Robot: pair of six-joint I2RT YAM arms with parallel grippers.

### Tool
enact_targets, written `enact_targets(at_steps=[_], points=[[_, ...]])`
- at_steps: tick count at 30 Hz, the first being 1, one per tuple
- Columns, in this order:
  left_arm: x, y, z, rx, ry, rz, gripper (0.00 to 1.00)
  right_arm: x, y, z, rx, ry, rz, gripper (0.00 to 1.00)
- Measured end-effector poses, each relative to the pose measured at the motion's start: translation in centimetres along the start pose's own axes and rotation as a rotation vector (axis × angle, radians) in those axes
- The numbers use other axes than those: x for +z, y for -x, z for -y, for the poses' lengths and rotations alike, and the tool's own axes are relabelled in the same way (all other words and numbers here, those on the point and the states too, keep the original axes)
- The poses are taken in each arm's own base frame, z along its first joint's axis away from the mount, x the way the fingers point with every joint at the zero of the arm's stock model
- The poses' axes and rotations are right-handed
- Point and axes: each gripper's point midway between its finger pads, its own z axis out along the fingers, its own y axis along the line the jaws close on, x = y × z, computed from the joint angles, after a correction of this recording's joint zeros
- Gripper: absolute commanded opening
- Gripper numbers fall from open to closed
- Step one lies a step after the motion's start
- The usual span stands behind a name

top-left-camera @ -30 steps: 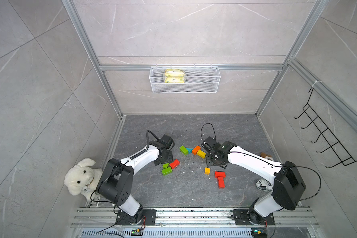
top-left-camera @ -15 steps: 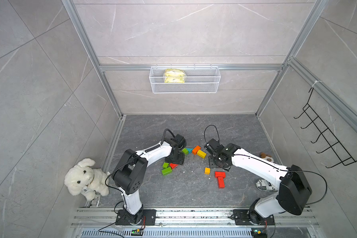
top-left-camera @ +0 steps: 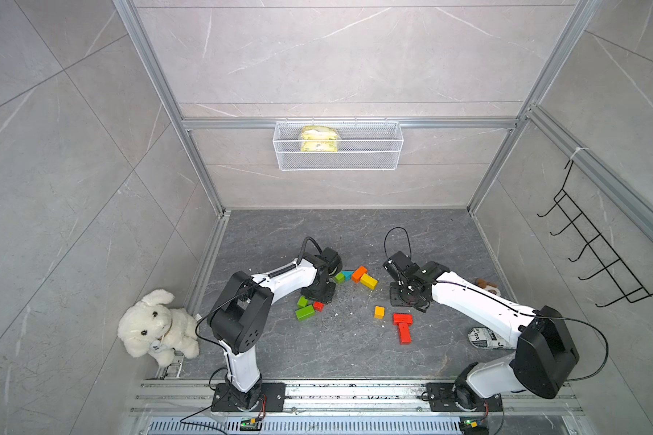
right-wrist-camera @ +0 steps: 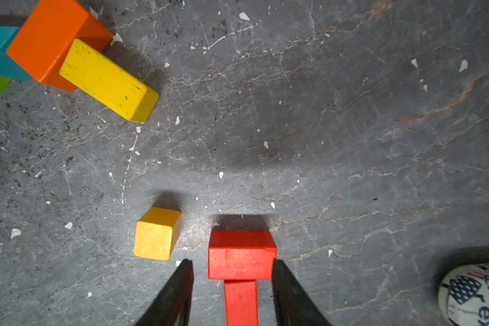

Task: Assemble a heart with building blocks
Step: Assemble the building block at the center of the board.

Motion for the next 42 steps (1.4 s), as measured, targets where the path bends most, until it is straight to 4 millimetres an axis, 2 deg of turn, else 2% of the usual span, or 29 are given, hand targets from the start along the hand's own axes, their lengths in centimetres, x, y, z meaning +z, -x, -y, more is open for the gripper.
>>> enact_targets(at_steps=[3,7,8,11,14,20,26,32,42], points=[[0.2,0.3,0.1,0.012,0.007,-0.009,0.31,-0.1,0.1,0.2,0.008,0.001,0.003,0.47],[-0.1,2.4,0.3,0.046,0.021,0.024,0.27,-0.1,0.2,0.3,0.014,0.004,0.004,0.46],[-0.2,3.0,0.4,0.055,0.023,0.033,0.28,-0.1,0.2,0.3,0.015,0.004,0.003,0.46],[-0.3,4.5,0.6,0.091,0.035,0.061,0.48,-0.1,0.2,0.3,0.017,0.006,0.002,0.46],[-0.2,5.0,0.7,0.112,0.040,0.066,0.51,-0.1,0.3,0.3,0.019,0.007,0.003,0.46],[0.6,4.4,0.5,0.137,0.046,0.041,0.42,-0.2,0.0,0.6,0.023,0.014,0.008,0.46],[0.8,4.2,0.4,0.176,0.054,0.038,0.21,-0.1,-0.1,0.6,0.024,0.015,0.010,0.46],[0.7,4.7,-0.1,0.273,0.090,0.055,0.14,-0.2,0.0,0.5,0.025,0.022,0.012,0.46],[0.8,5.6,-0.4,0.348,0.096,0.059,0.14,-0.2,-0.1,0.5,0.026,0.026,0.012,0.46]])
